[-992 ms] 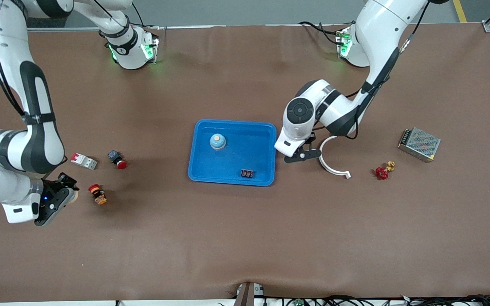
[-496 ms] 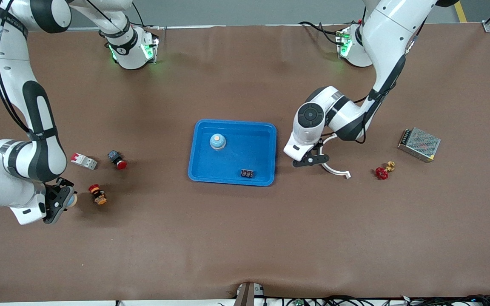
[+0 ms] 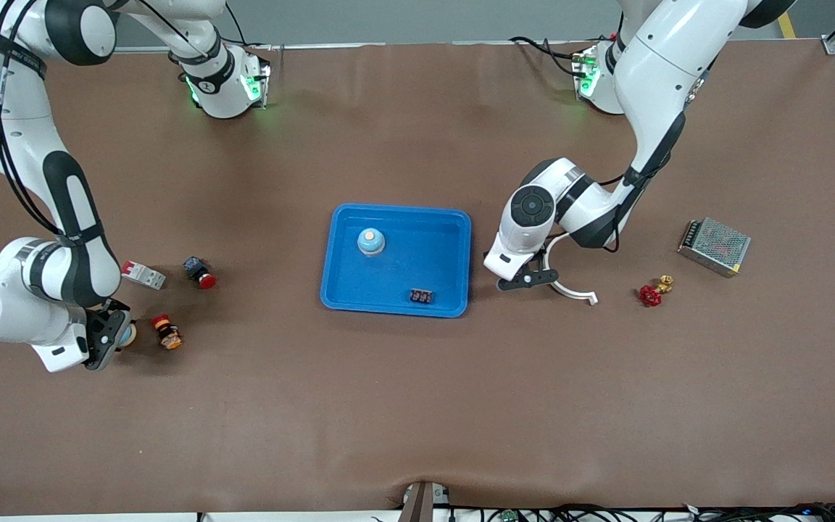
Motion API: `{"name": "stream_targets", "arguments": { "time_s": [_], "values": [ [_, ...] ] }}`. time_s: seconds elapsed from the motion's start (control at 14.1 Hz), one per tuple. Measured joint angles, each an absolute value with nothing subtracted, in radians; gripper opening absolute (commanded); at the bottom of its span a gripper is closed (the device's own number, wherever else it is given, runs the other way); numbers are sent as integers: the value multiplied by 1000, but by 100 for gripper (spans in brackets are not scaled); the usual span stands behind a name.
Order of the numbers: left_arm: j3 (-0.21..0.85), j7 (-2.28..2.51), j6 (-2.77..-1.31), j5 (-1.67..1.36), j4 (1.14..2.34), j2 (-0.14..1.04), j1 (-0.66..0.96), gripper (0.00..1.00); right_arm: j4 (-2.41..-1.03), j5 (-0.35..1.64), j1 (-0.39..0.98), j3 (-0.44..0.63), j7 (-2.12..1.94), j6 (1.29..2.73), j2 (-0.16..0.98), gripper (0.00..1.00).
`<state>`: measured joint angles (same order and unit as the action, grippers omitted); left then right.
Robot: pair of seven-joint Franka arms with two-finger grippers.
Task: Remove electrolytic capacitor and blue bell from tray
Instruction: 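Place the bell by the red buttons while the left gripper places the capacitor, then return the right gripper and the left gripper to the blue tray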
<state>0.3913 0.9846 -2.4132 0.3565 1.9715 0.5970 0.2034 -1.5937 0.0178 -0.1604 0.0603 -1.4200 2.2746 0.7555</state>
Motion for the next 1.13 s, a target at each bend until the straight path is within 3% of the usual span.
{"name": "stream_targets", "arguments": {
  "time_s": [0.42, 0.78, 1.13],
  "values": [
    [398, 1094, -2364, 357, 1945, 578, 204, 100, -1581, 54, -160, 54, -1414, 2256, 754, 100],
    [426, 1362, -2251, 217, 1832, 546, 213, 100, -1440, 68, -109, 41, -1082, 1888, 632, 100],
    [427, 1797, -2318, 134, 1756, 566, 218, 100, -1423, 76, 26, 33, -637, 1651, 497, 100]
  ]
}}
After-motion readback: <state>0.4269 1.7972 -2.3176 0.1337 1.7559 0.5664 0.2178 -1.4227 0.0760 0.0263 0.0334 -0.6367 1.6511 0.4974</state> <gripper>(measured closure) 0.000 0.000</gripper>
